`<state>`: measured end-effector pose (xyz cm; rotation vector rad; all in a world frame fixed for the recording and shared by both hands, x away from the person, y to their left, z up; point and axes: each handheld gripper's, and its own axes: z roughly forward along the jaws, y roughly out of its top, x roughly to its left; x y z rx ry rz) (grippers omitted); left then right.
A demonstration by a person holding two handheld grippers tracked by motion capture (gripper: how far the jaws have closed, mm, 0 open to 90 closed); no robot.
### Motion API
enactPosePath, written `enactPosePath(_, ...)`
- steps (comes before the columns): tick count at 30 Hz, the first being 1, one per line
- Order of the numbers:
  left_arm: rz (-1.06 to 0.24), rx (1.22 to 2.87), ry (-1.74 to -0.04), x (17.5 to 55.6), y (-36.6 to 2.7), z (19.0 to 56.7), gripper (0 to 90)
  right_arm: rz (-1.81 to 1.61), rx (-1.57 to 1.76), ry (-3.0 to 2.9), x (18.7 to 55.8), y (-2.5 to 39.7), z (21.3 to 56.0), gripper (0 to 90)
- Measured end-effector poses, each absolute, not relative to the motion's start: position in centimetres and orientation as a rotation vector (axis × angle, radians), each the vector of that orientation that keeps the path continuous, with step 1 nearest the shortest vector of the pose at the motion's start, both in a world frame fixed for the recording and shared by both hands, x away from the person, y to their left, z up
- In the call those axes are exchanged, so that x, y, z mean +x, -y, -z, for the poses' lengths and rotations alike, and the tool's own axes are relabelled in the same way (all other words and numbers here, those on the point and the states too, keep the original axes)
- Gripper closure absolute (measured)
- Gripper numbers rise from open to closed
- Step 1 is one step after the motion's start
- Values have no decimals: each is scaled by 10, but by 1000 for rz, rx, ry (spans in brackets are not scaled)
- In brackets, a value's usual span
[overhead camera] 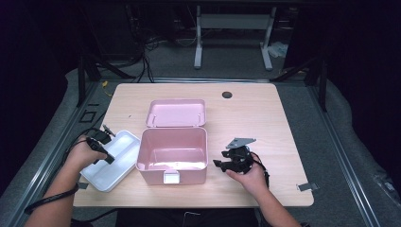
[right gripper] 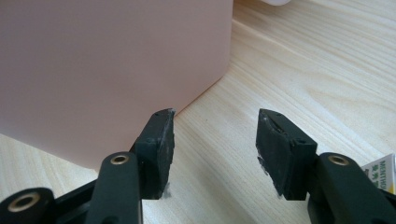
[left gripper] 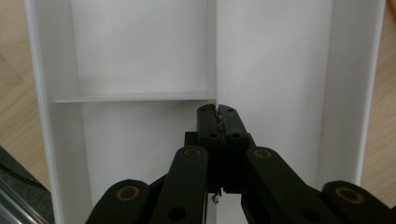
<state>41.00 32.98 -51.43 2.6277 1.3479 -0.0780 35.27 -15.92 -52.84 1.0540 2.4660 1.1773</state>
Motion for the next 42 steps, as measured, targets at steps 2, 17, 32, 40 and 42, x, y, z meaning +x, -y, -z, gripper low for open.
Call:
enactPosePath(2, 67, 2633, -1349, 409, -329, 514, 893, -1173, 1053, -2467, 353, 158, 529, 463)
enactPosePath(17, 35, 2719, -1392, 414, -316, 526, 877, -1175, 1041, -2469, 352, 157, 528, 463)
enactPosePath(32, 93, 2691, -1393, 417, -320, 526, 871, -1155, 993, -2484, 351, 150, 525, 458)
enactPosePath(40, 99, 2665, -1390, 415, -323, 526, 869, -1152, 987, -2459, 351, 155, 510, 437)
enactPosePath(42, 107, 2664, -1388, 416, -324, 526, 868, -1161, 990, -2461, 352, 157, 504, 426)
